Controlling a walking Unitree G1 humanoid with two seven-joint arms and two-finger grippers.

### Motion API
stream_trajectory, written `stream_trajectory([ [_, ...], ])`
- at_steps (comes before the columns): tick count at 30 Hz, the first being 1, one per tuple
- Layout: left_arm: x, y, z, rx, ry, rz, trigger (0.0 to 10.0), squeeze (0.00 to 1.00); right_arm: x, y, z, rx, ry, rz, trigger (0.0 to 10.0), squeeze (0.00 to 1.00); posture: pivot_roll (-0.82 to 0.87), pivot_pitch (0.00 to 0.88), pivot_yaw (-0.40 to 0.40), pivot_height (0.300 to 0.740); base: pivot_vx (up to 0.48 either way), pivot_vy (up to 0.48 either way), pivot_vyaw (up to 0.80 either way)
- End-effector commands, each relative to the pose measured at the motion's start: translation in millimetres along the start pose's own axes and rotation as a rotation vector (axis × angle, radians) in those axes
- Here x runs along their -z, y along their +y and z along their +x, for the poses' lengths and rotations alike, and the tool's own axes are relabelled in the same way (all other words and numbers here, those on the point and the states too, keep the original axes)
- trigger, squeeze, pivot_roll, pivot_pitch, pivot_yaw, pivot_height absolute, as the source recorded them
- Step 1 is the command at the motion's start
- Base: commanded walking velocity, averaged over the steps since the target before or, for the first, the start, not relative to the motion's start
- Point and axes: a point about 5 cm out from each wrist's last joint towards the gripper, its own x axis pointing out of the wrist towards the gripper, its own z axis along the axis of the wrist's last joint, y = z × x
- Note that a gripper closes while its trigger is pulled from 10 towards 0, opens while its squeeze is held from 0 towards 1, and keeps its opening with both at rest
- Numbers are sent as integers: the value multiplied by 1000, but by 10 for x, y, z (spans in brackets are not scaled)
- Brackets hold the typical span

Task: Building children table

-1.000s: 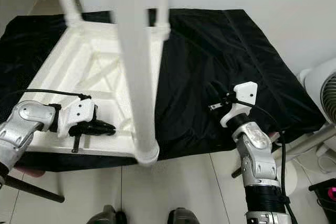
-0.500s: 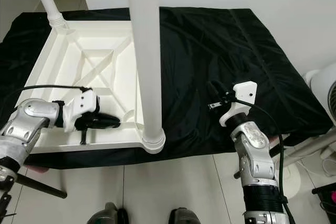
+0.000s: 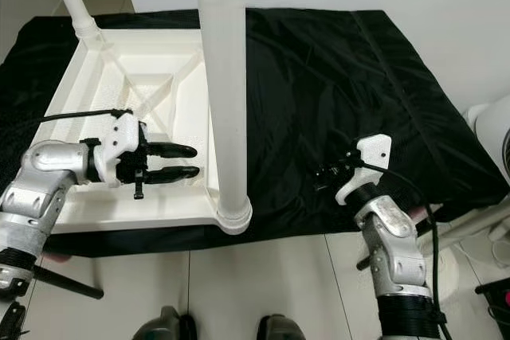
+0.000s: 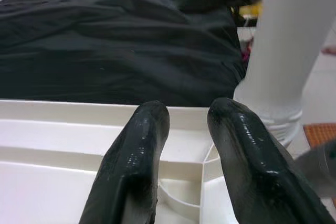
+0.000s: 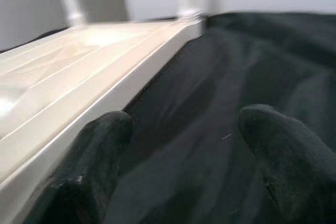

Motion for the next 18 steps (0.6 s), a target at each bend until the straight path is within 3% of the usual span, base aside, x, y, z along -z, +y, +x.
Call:
stream_trajectory([
  [1, 48, 171, -50, -401, -12, -117, 10000, 0, 21, 131, -10, -125, 29, 34, 10000, 0, -67, 86, 38, 740, 0, 0, 0],
  [3, 48, 171, -50, -401, -12, -117, 10000, 0, 21, 131, -10, -125, 29, 34, 10000, 0, -67, 86, 38, 740, 0, 0, 0],
  [9, 75, 129, 18, -514, -39, -202, 10000, 0, 44, 254, -56, -306, 90, 15, 10000, 0, -85, 33, 54, 740, 0, 0, 0],
  [14, 85, 82, 31, -517, -43, -238, 10000, 0, 41, 292, -101, -373, 115, 21, 10000, 0, -87, 26, 63, 740, 0, 0, 0],
  [18, 126, 42, 21, -500, 20, -285, 10000, 0, 21, 351, -180, -483, 147, 21, 10000, 0, -89, 29, 70, 740, 0, 0, 0],
])
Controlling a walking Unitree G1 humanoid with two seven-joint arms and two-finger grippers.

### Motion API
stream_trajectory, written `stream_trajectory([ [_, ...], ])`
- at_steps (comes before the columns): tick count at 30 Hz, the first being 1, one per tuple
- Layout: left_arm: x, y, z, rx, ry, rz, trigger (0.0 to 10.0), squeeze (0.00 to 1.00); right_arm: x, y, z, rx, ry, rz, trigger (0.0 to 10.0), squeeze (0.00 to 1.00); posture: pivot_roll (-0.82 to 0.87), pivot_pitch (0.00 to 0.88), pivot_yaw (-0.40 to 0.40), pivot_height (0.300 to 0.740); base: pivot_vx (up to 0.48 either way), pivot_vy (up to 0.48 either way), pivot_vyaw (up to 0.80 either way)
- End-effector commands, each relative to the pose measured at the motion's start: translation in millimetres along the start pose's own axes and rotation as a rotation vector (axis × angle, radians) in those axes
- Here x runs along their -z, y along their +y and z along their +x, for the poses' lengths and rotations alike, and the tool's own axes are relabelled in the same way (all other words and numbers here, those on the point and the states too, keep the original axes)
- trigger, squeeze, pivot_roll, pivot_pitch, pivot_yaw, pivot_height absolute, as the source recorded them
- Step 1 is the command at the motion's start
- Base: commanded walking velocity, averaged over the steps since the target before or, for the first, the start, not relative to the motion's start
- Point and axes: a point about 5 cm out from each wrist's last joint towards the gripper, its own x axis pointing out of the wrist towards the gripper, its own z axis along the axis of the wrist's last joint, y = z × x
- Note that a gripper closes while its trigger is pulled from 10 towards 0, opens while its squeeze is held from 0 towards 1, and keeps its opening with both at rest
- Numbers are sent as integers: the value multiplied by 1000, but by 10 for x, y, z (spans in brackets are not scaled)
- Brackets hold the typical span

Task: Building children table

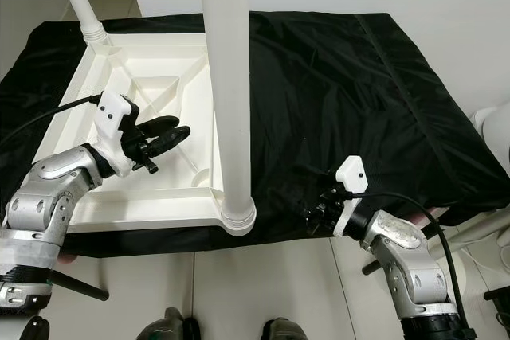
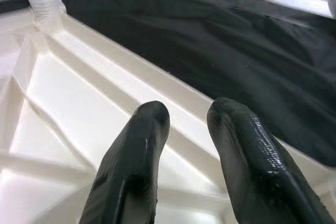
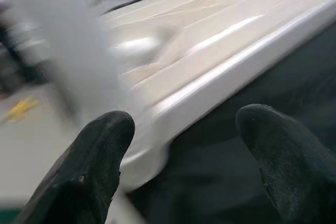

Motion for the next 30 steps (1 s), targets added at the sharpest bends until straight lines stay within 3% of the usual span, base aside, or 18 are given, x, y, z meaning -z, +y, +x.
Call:
stream_trajectory([
  [1, 37, 6, -37, -9, 36, -5, 10000, 0, -9, 51, 21, -43, -11, 14, 10000, 0, -89, 29, 70, 740, 0, 0, 0],
  [4, 20, -18, -101, -15, 43, 10, 10000, 0, -40, 221, -35, -248, 42, 34, 10000, 0, -84, 24, 67, 740, 0, 0, 0],
  [9, -11, -58, -142, -31, 14, 42, 10000, 0, -54, 274, -15, -326, 66, 3, 10000, 0, -82, 20, 66, 740, 0, 0, 0],
  [12, -6, -72, -147, -30, 19, 37, 10000, 0, -64, 261, 20, -317, 58, -9, 10000, 0, -74, 15, 57, 740, 0, 0, 0],
  [17, -39, -71, -239, -59, 1, 37, 10000, 0, -92, 238, 279, -234, -15, -73, 10000, 0, -46, 13, 46, 740, 0, 0, 0],
  [23, -64, -18, -334, -139, -20, -11, 10000, 0, -139, 215, 254, -177, -58, -59, 10000, 0, -28, 22, 36, 740, 0, 0, 0],
  [30, -79, -44, -333, -145, -30, -6, 10000, 0, -126, 208, 444, -97, -119, -48, 10000, 0, -24, 23, 29, 740, 0, 0, 0],
])
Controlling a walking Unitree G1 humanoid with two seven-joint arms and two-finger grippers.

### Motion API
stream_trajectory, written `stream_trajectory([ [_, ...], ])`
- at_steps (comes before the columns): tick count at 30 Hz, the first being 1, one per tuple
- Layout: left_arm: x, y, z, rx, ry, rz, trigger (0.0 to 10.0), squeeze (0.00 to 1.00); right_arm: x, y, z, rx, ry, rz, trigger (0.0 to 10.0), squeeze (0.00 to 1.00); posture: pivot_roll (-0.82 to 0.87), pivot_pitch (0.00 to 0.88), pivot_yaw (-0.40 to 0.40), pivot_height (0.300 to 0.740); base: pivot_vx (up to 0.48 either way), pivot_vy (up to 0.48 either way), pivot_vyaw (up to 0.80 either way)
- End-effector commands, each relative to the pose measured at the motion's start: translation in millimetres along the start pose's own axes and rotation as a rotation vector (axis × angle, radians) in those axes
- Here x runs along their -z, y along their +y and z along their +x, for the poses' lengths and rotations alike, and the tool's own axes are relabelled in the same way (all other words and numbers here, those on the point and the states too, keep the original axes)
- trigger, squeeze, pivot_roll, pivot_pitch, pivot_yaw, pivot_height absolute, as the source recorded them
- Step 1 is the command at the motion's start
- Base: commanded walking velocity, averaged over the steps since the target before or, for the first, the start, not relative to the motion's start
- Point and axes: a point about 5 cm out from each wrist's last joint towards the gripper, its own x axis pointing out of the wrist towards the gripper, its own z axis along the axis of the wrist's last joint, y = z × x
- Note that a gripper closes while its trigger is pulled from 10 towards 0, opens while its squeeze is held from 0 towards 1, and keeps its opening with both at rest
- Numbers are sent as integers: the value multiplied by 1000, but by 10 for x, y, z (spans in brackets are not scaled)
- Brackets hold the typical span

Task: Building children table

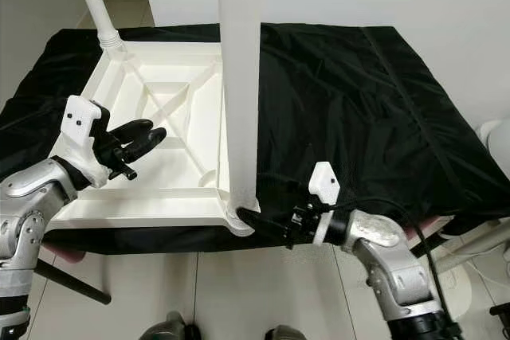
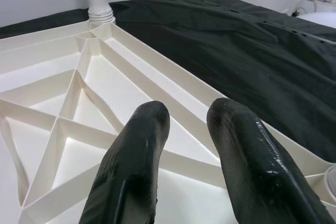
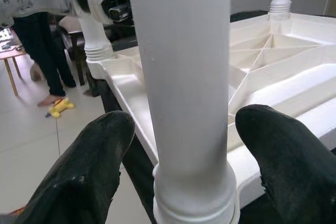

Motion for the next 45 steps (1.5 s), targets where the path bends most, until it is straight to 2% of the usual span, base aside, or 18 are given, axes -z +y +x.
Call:
stream_trajectory([
  [1, -5, -2, -9, -24, 3, -1, 10000, 0, 7, -13, 53, 18, -9, -13, 10000, 0, -24, 23, 29, 740, 0, 0, 0],
  [2, -5, -2, -9, -24, 3, -1, 10000, 0, 7, -13, 53, 18, -9, -13, 10000, 0, -24, 23, 29, 740, 0, 0, 0],
  [5, -23, -27, 9, -39, -18, -27, 10000, 0, 10, -82, 231, 128, -84, 18, 10000, 0, -29, 28, 18, 740, 0, 0, 0],
  [7, -27, -34, 13, -42, -22, -34, 10000, 0, 6, -92, 255, 143, -96, 26, 10000, 0, -29, 28, 18, 740, 0, 0, 0],
  [10, -7, -126, 63, -17, -28, -25, 10000, 0, 36, -133, 479, 253, -129, 38, 10000, 0, -40, 33, 10, 740, 0, 0, 0],
  [14, -3, -152, 71, -2, -31, -23, 10000, 0, 56, -138, 520, 267, -127, 47, 10000, 0, -40, 33, 10, 740, 0, 0, 0],
  [17, 18, -187, 85, 6, -20, 11, 10000, 0, 96, -177, 536, 317, -116, 50, 10000, 0, -44, 38, 3, 740, 0, 0, 0],
  [19, 6, -249, 111, 23, -23, 25, 10000, 0, 126, -291, 485, 406, -106, 50, 10000, 0, -45, 40, -1, 740, 0, 0, 0],
  [21, 6, -249, 111, 23, -23, 25, 10000, 0, 126, -291, 485, 406, -106, 50, 10000, 0, -45, 40, -1, 740, 0, 0, 0],
  [25, 16, -357, 155, 45, -17, 35, 10000, 0, 137, -426, 369, 484, -95, 50, 10000, 0, -46, 42, -4, 740, 0, 0, 0],
  [27, 81, -469, 218, 66, 20, 90, 10000, 0, 140, -561, 235, 558, -82, 47, 10000, 0, -54, 48, -3, 740, 0, 0, 0],
  [30, 101, -499, 243, 68, 30, 109, 10000, 0, 133, -614, 178, 591, -79, 42, 10000, 0, -56, 49, -1, 740, 0, 0, 0],
  [31, 101, -532, 286, 72, 23, 98, 10000, 0, 131, -703, 71, 651, -69, 36, 10000, 0, -63, 51, 2, 740, 0, 0, 0],
  [34, 99, -572, 325, 83, 17, 79, 10000, 0, 128, -783, -37, 714, -60, 30, 10000, 0, -64, 53, 2, 740, 0, 0, 0],
  [36, 92, -632, 386, 90, 3, 63, 10000, 0, 131, -898, -204, 819, -47, 30, 10000, 0, -67, 56, 2, 740, 0, 0, 0],
  [37, 92, -632, 386, 90, 3, 63, 10000, 0, 131, -898, -204, 819, -47, 30, 10000, 0, -67, 56, 2, 740, 0, 0, 0],
  [39, 112, -717, 452, 113, 9, 45, 10000, 0, 167, -959, -329, 909, -40, 50, 10000, 0, -72, 54, 4, 740, 0, 0, 0],
  [45, 114, -761, 475, 124, 13, 57, 10000, 0, 190, -969, -363, 934, -32, 44, 10000, 0, -80, 55, 4, 740, 0, 0, 0],
])
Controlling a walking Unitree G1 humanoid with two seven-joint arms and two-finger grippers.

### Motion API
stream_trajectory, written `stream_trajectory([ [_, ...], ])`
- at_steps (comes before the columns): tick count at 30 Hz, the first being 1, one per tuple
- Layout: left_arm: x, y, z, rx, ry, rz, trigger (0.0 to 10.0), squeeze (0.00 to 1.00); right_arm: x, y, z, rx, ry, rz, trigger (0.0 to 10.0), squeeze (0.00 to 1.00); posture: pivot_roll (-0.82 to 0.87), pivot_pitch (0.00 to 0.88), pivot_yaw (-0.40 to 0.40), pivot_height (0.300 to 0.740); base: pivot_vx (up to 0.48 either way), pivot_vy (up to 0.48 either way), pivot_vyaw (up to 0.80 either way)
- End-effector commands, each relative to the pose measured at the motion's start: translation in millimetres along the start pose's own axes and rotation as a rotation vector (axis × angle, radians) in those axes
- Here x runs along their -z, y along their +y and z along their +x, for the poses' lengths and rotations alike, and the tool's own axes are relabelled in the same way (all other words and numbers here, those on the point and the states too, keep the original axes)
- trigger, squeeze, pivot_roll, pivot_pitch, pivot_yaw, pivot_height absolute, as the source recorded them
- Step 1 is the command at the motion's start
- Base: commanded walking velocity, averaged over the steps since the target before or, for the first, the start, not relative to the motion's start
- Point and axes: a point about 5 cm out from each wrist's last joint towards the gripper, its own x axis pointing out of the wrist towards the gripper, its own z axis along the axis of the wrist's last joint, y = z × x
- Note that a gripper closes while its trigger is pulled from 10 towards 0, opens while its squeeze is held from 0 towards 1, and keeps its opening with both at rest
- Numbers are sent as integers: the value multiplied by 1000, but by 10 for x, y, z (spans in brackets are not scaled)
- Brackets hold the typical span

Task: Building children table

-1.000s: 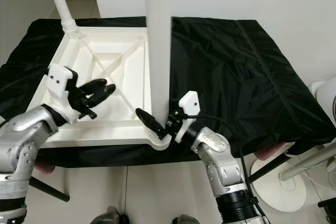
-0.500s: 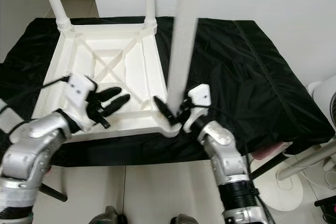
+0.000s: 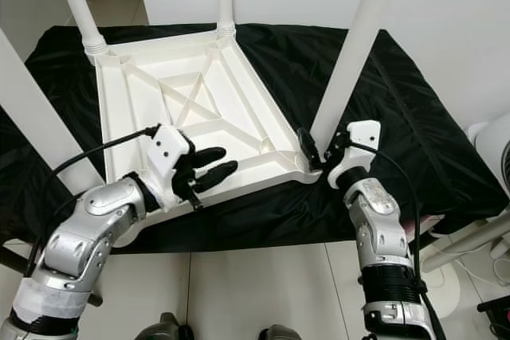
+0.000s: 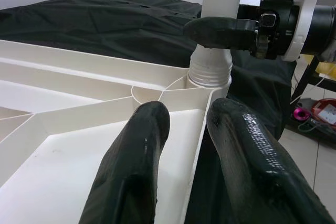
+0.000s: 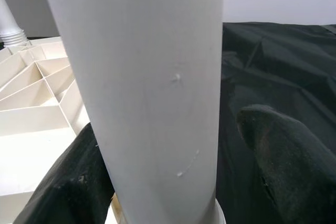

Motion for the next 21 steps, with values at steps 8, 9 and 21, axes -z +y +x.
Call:
stream_trajectory([
  [8, 10, -71, 70, -33, 55, 5, 10000, 0, 132, -33, -130, -86, 64, -81, 10000, 0, -90, 60, 12, 740, 0, 0, 0],
  [9, 10, -71, 70, -33, 55, 5, 10000, 0, 132, -33, -130, -86, 64, -81, 10000, 0, -90, 60, 12, 740, 0, 0, 0],
  [21, 28, -324, 225, 7, 78, 112, 10000, 0, 5, -196, 5, -293, 88, -180, 10000, 0, -86, 72, 7, 740, 0, 0, 0],
])
